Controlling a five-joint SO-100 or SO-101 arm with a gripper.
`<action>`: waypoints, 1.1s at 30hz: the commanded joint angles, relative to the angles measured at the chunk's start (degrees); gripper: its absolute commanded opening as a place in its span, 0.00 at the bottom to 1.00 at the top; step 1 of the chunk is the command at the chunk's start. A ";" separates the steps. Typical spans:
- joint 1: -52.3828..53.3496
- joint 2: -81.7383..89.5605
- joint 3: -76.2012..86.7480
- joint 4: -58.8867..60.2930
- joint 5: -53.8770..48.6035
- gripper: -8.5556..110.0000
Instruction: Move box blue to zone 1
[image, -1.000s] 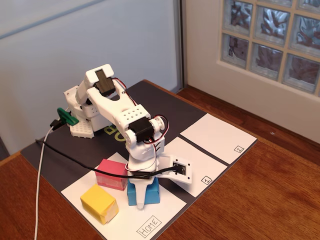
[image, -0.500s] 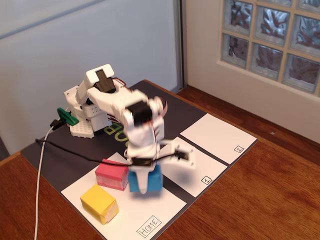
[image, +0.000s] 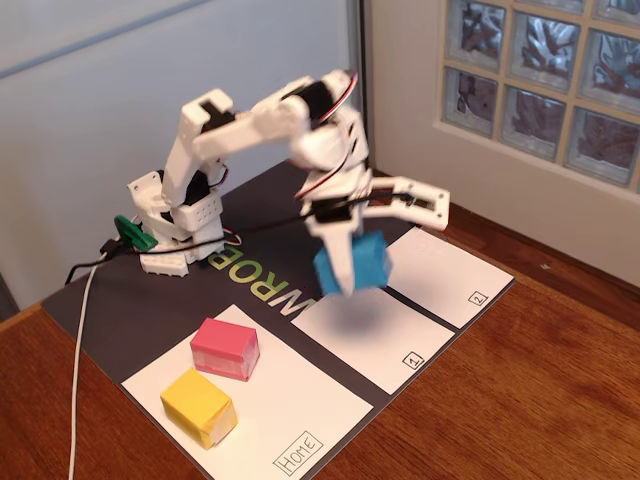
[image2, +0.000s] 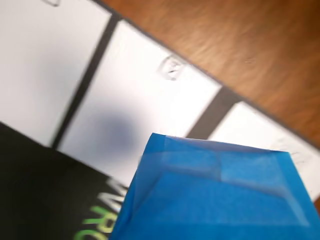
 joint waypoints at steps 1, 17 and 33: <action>-4.48 7.38 9.14 9.05 11.43 0.07; -6.77 9.49 27.95 -13.27 20.92 0.07; -7.21 -5.89 21.97 -21.45 24.70 0.07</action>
